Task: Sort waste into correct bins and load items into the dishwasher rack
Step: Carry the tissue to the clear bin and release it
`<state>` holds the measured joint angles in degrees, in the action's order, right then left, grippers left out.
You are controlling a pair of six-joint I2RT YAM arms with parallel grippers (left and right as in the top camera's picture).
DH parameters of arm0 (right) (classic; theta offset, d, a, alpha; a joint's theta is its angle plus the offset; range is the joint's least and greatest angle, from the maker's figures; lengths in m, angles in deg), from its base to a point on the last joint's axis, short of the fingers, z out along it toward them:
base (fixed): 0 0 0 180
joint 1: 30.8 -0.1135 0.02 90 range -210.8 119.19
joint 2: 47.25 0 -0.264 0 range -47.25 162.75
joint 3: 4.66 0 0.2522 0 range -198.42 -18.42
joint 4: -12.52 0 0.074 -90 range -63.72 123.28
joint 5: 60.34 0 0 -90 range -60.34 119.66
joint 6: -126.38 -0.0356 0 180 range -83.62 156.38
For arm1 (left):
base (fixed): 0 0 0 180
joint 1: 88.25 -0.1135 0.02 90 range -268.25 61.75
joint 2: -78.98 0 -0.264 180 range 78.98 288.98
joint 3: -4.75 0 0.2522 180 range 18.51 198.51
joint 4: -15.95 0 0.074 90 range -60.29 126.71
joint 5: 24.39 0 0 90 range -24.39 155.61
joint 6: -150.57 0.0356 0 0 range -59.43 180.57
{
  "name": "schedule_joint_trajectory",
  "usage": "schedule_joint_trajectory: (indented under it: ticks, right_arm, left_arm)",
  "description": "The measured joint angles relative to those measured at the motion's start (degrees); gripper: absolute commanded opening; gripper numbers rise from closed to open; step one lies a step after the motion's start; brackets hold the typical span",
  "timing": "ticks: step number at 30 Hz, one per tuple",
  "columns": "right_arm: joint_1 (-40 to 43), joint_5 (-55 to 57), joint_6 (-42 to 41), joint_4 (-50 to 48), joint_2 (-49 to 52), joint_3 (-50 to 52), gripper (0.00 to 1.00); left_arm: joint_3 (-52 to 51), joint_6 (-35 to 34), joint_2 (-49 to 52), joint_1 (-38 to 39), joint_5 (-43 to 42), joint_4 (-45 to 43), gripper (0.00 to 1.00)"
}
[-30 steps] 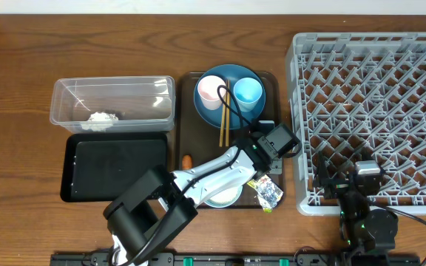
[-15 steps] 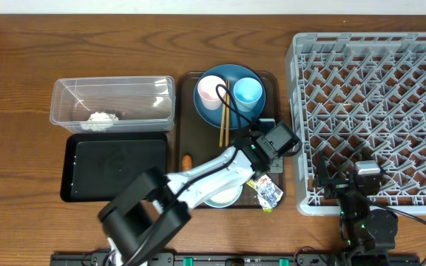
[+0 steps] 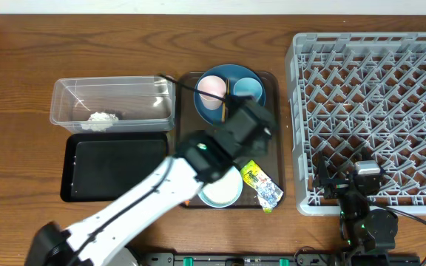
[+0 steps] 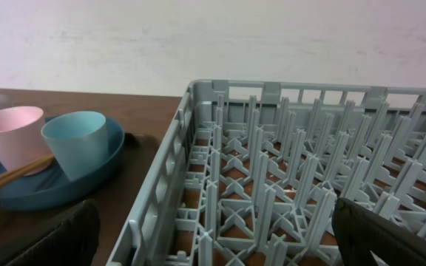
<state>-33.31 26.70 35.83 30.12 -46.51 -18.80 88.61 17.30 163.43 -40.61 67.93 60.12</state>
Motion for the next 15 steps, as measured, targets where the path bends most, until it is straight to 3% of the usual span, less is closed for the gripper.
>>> schedule_joint_trajectory:
  ticks: [15]
  right_arm:
    - [0.0,0.0,0.0,0.0,0.0,0.0,0.99]
  left_arm:
    - [0.0,4.2,-3.3,-28.7,3.7,6.7,0.06]
